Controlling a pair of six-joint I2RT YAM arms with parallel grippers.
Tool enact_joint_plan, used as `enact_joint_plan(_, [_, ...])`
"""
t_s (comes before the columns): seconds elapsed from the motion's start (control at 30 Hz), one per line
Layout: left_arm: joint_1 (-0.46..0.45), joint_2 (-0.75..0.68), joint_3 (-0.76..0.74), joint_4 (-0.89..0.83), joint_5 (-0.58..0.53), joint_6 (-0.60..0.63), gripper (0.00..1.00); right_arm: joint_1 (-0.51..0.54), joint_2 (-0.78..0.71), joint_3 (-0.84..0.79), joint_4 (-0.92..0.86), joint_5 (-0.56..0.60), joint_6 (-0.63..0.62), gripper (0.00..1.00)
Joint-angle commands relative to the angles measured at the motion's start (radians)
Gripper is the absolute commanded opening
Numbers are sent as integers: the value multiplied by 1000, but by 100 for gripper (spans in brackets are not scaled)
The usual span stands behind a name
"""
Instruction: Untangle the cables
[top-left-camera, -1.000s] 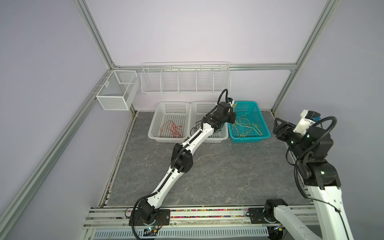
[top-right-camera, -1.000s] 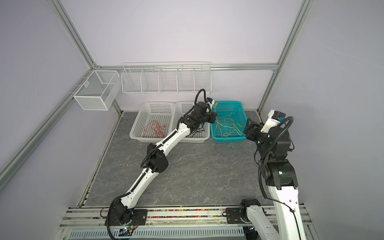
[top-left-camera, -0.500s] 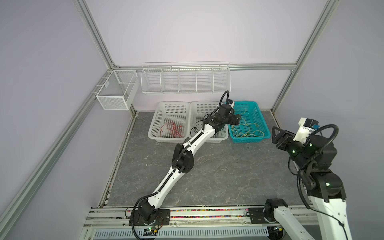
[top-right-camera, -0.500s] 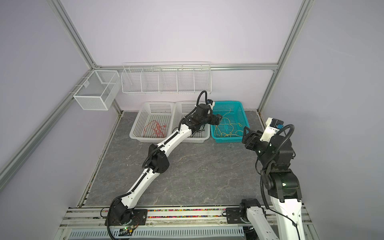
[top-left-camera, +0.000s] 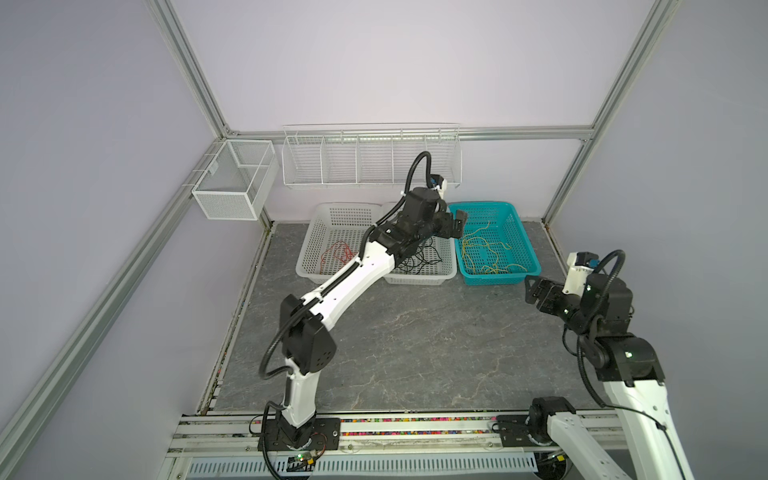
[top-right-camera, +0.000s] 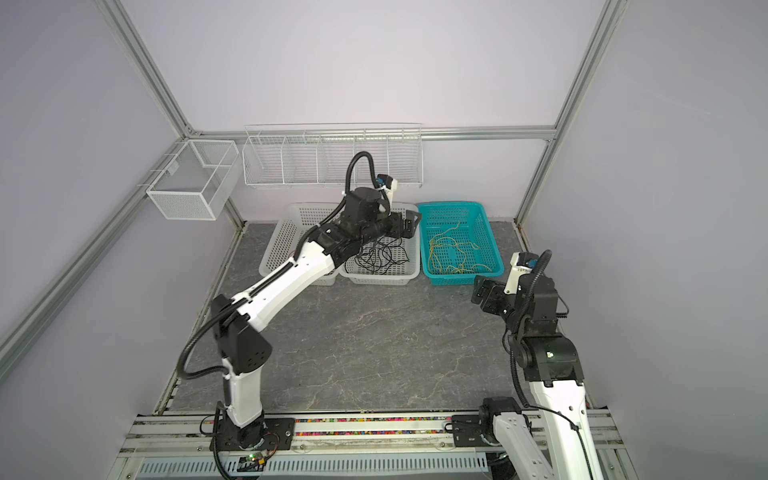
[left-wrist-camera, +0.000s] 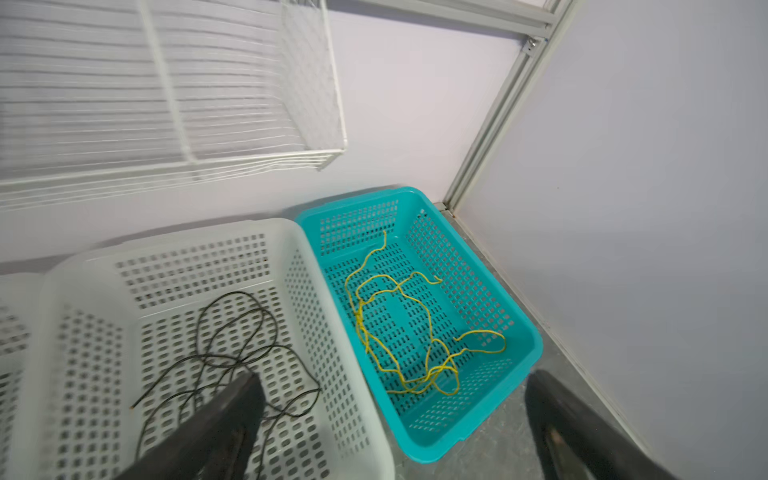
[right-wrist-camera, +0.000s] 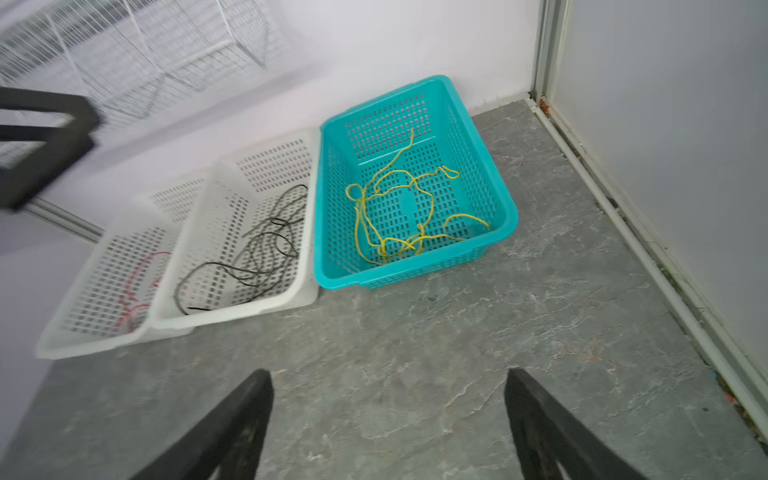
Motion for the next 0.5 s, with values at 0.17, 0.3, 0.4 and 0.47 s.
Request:
enact_joint_plan(0.17, [32,-406,-566,-36,-453,-49,99,2,80,-300,483,234,-60,88])
enact_joint_plan(0.3, [130,-596,-789,-73,-500,-78,99,4,203,-443,808,312,-100,88])
enact_joint_plan(0.4, [260,-727,-962,-21,-471,-43,99,10,370,-492,989,280,-227,88])
enact_joint_plan(0.47, [348,-792,-1081,74,-469,-2,99,10,473,-526,1106,283,-240,88])
